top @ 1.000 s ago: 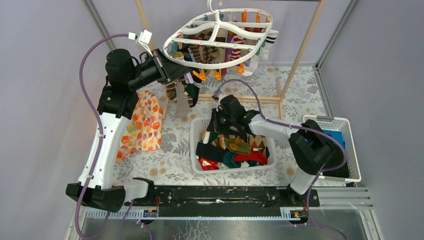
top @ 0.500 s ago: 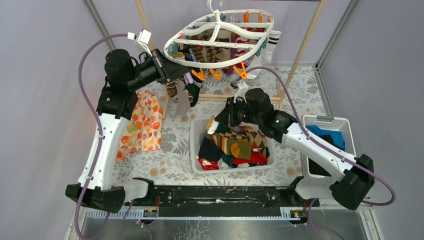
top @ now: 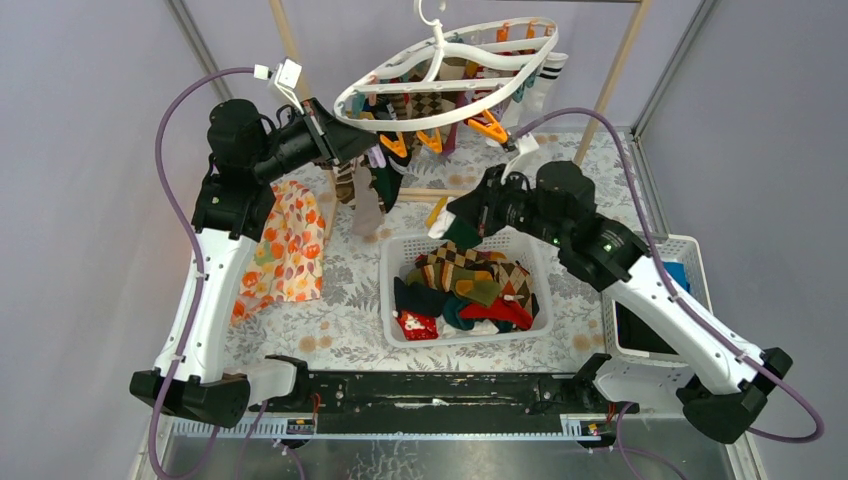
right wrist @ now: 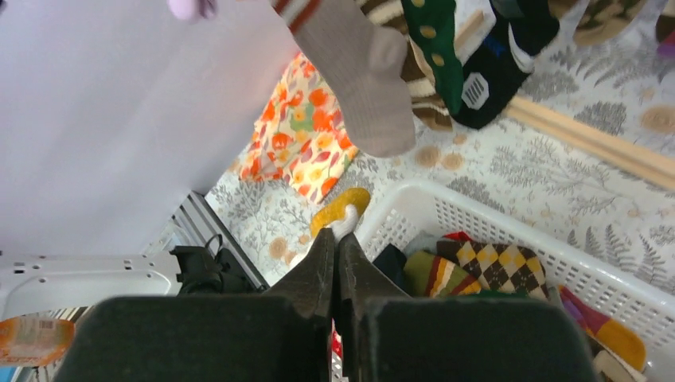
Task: Clip the socks to the hanger
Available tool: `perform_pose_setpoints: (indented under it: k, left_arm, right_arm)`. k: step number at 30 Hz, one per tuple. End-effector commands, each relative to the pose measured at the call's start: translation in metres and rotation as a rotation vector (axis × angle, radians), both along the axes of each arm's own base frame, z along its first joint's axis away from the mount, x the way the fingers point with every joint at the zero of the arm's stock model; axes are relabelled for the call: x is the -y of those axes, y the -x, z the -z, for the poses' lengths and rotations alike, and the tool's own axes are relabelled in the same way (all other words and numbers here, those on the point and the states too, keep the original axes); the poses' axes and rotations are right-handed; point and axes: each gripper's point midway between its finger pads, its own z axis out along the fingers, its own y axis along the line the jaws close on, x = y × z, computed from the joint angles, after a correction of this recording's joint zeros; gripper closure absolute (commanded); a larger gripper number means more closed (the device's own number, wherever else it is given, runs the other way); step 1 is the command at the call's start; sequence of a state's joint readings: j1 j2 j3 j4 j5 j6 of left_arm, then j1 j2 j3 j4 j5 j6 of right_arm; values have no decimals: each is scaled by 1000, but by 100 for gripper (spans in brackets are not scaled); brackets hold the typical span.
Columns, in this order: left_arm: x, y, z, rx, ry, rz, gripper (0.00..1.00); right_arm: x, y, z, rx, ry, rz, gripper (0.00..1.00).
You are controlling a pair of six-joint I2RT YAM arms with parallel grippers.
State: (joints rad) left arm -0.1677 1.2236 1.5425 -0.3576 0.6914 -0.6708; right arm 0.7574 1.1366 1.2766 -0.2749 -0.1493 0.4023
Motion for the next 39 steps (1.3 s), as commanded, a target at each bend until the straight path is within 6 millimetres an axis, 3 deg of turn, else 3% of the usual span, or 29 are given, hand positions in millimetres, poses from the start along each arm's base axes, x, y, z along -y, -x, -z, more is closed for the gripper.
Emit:
perform_pose_setpoints:
  k: [1,7,11,16,23,30,32,34,35,39]
  left_arm:
    - [0,7,-11,49,-5,12,95]
    - [0,8,-11,49,-5,16,95]
    - [1,8,-10,47,-1,20,95]
    - [1,7,-10,47,4,20,95]
    - [1,6,-9,42,4,21,95]
    - [1,6,-8,43,-1,24,95]
    - [1,6,-8,44,-3,23,95]
    - [1,6,-7,44,-4,24,95]
    - [1,6,-7,44,-4,24,95]
    - [2,6,-5,40,-4,26,95]
  right_arm:
    - [14,5,-41,91,-28,19,100]
    - [23,30,-6,-33,34,-27,100]
    - [23,53,41,-186,50,-80,100]
    - [6,63,93,-316,-59,-121,100]
    - [-8,40,154,-344,-66,-70,100]
    - [-14,26,186,-342,-79,-55,100]
    - [-15,27,193,-360,-74,-71,91]
    - [-17,31,197,-374,-70,-95,71]
    - [-18,34,198,-381,-64,-114,66]
    - [-19,36,200,-399,-56,-149,59]
